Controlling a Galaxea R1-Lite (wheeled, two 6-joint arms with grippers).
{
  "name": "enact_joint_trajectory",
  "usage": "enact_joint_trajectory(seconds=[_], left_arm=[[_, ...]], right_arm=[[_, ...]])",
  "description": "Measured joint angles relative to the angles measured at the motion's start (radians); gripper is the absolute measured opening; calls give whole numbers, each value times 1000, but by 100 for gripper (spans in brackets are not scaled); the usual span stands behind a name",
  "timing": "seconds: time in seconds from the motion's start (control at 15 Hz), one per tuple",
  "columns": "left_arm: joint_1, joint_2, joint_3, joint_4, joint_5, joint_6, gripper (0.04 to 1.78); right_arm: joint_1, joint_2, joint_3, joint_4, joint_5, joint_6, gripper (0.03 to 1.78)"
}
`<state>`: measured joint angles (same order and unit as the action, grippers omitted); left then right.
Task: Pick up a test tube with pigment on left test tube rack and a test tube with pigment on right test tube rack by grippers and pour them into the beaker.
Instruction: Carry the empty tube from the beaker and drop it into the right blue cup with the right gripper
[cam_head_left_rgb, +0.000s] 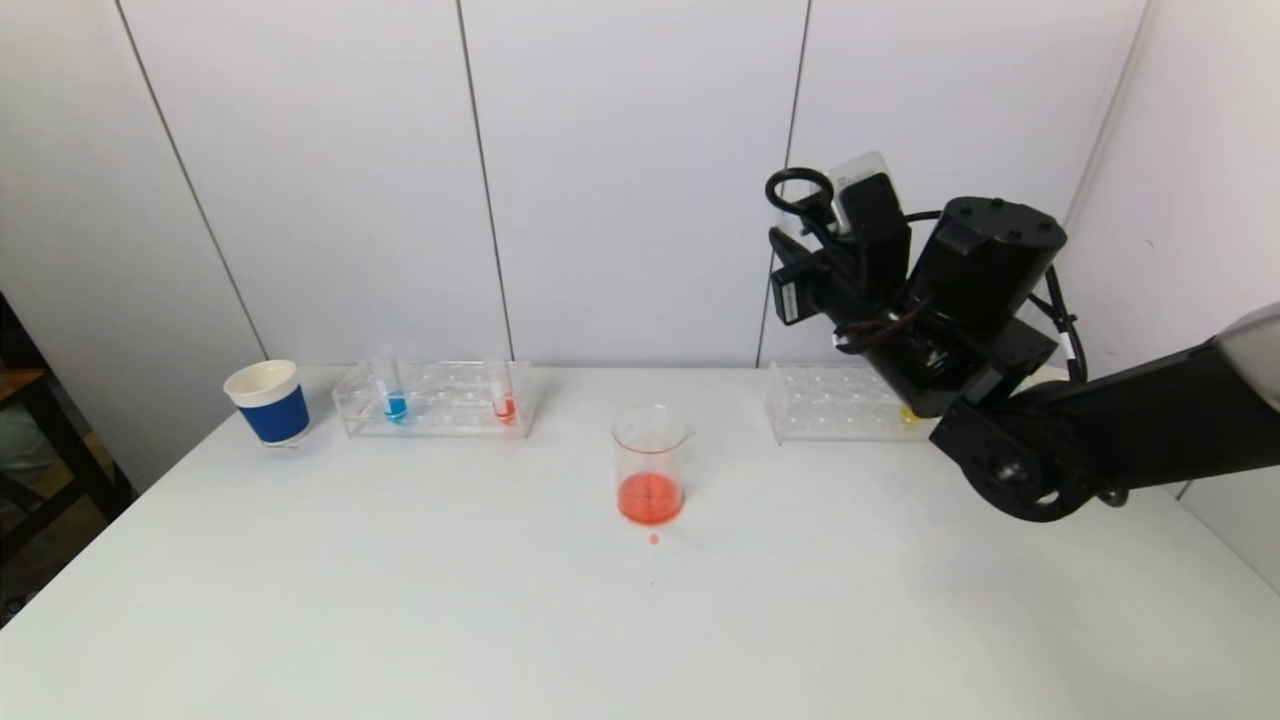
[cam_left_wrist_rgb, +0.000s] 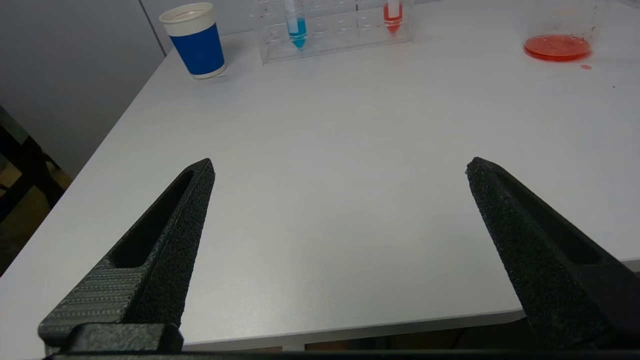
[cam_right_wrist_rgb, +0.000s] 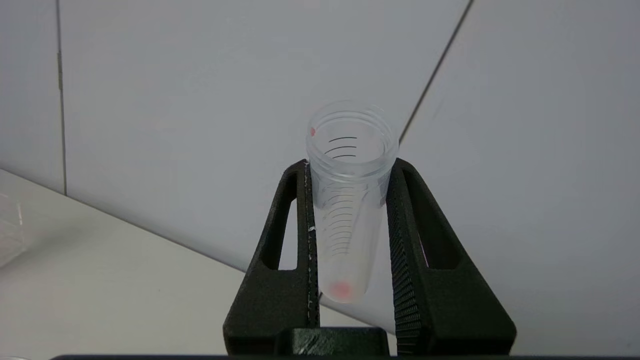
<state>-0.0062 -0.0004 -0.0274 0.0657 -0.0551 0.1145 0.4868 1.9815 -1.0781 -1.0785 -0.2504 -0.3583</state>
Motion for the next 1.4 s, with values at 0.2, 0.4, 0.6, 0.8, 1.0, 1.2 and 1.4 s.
enact_joint_trajectory(seconds=[0.2, 0.4, 0.6, 0.8, 1.0, 1.2, 1.4], left_arm=[[0, 0, 0, 0, 1, 0, 176], [0, 0, 0, 0, 0, 0, 176], [0, 0, 0, 0, 0, 0, 176], [0, 0, 0, 0, 0, 0, 176], [0, 0, 0, 0, 0, 0, 176], [0, 0, 0, 0, 0, 0, 176], [0, 0, 0, 0, 0, 0, 176]], right_arm=[[-33, -39, -26, 59, -51, 49, 47], [-92, -68, -44, 71, -90, 52, 47], [-196, -101, -72, 133, -114, 59, 47], [-307, -134, -111, 224, -122, 123, 47], [-410, -145, -131, 312, -126, 169, 47], [-489, -147, -150, 353, -123, 230, 47], [-568, -144, -154, 361, -114, 242, 47]])
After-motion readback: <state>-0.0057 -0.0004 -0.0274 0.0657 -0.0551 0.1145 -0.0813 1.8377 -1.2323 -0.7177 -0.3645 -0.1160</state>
